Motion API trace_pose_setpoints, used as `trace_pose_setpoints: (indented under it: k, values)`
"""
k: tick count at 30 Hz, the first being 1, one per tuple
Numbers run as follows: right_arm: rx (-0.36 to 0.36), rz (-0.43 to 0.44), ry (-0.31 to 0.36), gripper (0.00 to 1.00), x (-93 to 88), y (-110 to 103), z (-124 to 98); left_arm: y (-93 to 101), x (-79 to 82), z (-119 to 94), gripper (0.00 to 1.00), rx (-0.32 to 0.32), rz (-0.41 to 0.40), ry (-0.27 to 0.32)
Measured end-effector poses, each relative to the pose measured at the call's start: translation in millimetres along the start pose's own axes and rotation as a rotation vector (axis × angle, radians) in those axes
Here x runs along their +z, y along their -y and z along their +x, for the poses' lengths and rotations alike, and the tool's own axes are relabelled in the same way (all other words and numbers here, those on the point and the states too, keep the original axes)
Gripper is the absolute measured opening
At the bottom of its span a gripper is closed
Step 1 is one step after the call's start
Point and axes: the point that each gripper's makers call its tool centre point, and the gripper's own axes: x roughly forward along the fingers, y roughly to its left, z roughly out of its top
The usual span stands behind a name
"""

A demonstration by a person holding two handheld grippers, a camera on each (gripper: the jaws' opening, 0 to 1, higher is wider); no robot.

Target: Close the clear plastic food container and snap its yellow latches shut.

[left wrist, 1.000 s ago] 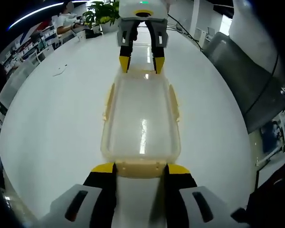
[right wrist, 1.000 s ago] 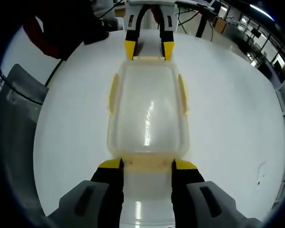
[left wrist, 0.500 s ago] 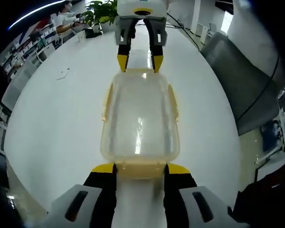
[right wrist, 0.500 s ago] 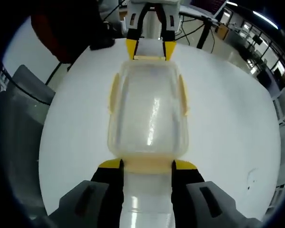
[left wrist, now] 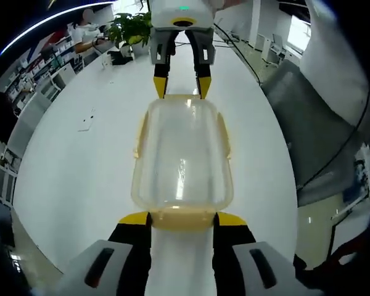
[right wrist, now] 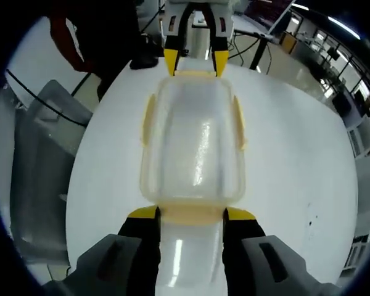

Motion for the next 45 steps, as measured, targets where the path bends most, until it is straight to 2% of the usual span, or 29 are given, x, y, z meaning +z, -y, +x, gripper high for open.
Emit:
trace_pose_setpoints:
  k: [3,4,13,24,35,45]
  values:
    - [0.013,0.01,0.006,0.35,-9.2,-4,-11,1.6,12.6,3,0.32,-0.009,0.001,0.006]
    - [0.019,0.014,0.007,0.35,-15.9,-6,-19,4.1,22.3,6,0.32,-0.015,-0.001,0.01]
    - [0.033,0.031,-0.011,0.35,-66.4,-11,-44,6.6,74.3,30,0.32,-0.037,0.001,0.035]
    - [0.043,0.068,-0.029,0.36,-121.1,-15,-63,8.3,120.2,66,0.33,-0.066,0.012,0.08]
    - [0.041,0.089,-0.053,0.36,-154.9,-13,-61,6.7,141.0,92,0.33,-0.074,0.032,0.088]
    - [0.039,0.101,-0.077,0.36,-167.2,-8,-55,-3.7,139.8,108,0.33,-0.084,0.05,0.063]
